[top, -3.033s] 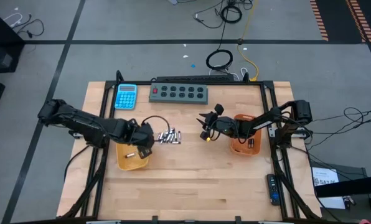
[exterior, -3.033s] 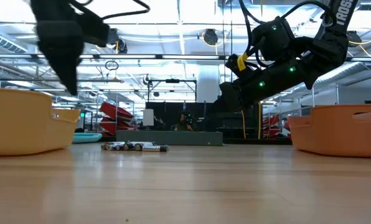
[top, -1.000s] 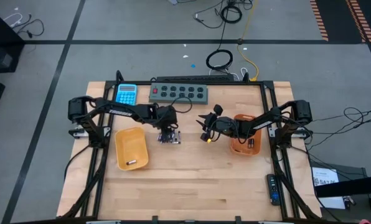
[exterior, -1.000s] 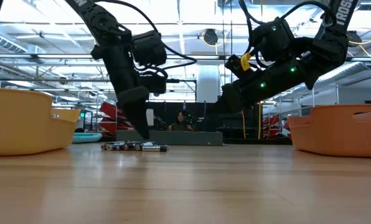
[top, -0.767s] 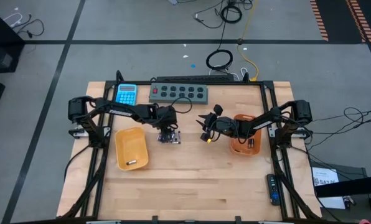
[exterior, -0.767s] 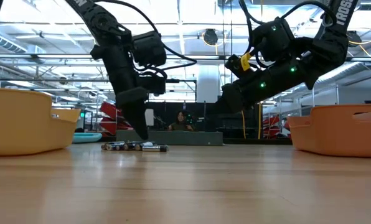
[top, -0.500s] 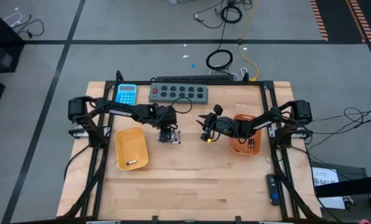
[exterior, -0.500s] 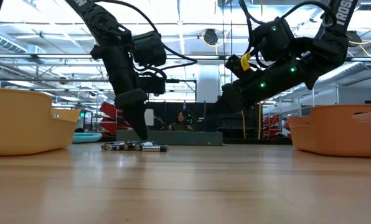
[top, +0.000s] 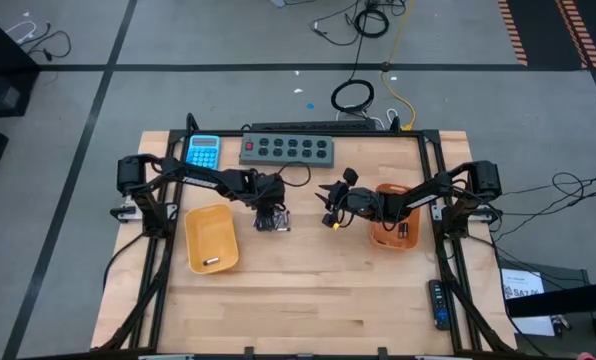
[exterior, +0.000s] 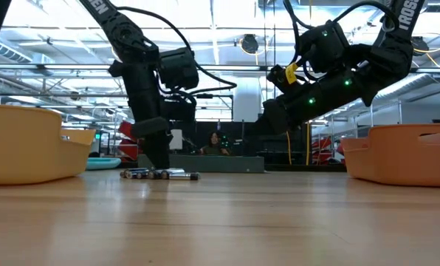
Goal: Sort batteries
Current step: Put the white battery into the yellow bin
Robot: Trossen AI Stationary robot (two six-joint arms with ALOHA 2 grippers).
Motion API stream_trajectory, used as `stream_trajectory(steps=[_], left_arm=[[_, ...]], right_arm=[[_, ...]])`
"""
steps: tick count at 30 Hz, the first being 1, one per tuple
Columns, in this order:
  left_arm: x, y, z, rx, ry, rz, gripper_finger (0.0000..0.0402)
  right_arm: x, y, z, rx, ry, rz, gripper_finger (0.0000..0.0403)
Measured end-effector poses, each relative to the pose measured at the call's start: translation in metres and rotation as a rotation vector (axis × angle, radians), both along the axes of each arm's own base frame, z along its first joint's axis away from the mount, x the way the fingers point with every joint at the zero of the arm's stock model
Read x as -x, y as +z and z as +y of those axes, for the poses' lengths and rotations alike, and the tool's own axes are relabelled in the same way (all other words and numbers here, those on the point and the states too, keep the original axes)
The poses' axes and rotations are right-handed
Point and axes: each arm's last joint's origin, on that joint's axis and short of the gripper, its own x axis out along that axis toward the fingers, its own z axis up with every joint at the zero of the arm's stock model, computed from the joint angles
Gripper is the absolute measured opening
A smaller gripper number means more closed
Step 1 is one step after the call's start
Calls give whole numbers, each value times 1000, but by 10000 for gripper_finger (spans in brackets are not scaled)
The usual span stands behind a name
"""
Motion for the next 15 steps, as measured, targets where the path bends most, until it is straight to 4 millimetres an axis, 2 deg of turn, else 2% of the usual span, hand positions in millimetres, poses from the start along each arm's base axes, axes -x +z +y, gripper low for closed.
stream_trajectory(steps=[5,11,15], left_arm=[[0,-3,0,-11,-18,11,137],[0,-3,0,-18,-44,19,43],[-1,1,-1,-32,-44,23,43]], right_arm=[[0,0,0,0,0,0,111],[0,0,0,0,0,0,111],[0,0,0,0,-2,0,111]])
